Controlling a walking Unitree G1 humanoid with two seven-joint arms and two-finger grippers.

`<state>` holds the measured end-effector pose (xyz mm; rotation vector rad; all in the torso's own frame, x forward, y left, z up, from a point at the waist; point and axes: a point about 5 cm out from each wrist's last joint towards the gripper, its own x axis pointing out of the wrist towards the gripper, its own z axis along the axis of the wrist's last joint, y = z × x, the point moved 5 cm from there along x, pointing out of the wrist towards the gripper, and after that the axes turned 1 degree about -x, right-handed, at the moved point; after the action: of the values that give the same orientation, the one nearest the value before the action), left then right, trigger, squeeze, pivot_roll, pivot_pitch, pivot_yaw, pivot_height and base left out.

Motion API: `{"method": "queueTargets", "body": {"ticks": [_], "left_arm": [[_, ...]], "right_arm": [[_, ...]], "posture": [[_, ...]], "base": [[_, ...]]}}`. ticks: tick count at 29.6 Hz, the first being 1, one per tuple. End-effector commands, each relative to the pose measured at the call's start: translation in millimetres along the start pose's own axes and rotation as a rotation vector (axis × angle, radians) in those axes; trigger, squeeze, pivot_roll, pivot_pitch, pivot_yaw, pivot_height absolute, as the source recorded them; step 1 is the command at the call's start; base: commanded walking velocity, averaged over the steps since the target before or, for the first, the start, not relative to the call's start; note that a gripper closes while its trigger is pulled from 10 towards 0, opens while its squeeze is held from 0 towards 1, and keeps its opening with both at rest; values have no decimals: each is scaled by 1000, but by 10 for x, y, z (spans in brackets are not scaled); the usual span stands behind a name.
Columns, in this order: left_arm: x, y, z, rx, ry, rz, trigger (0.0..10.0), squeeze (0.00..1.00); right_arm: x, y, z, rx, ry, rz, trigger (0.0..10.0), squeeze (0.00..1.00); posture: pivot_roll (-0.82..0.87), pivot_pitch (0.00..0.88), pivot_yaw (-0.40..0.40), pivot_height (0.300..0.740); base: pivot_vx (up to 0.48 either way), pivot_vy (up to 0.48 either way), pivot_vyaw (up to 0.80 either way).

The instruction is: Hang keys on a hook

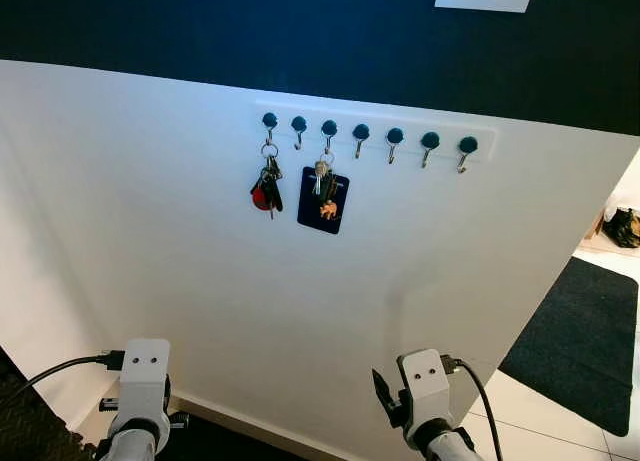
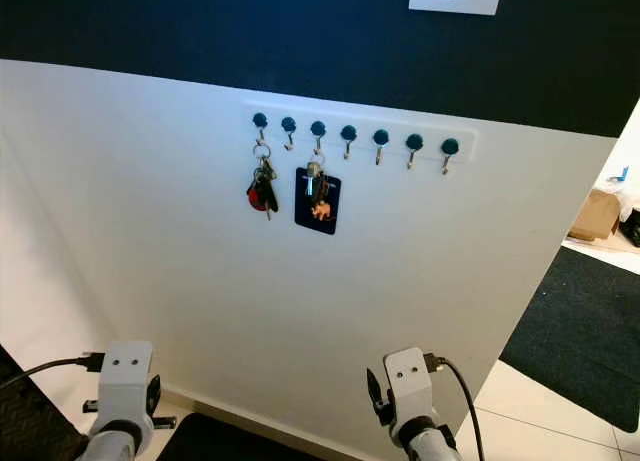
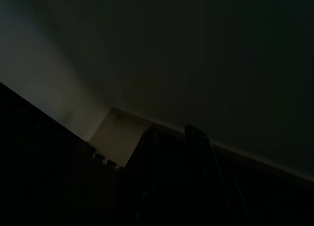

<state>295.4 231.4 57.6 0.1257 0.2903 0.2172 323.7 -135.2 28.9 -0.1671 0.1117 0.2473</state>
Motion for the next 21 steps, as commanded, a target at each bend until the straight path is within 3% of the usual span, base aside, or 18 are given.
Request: {"method": "queueTargets", "body": {"ticks": [1,9,21], "left_arm": [[-17,19,-54,19,21,-1,10000,0],[-26,-1,-80,15,27,-3,10000,0],[-18,-3,-70,14,23,-4,10000,0]], "right_arm": [[-47,-11,-70,-3,18,-4,10000,0],[-49,-28,-78,2,22,-3,10000,0],[-39,-17,-65,5,22,-3,10000,0]], "posture": [[108,78,-13,740],[107,77,-19,740],[108,76,-15,740]], "base": [[0,0,0],[0,0,-59],[0,0,-793]]}}
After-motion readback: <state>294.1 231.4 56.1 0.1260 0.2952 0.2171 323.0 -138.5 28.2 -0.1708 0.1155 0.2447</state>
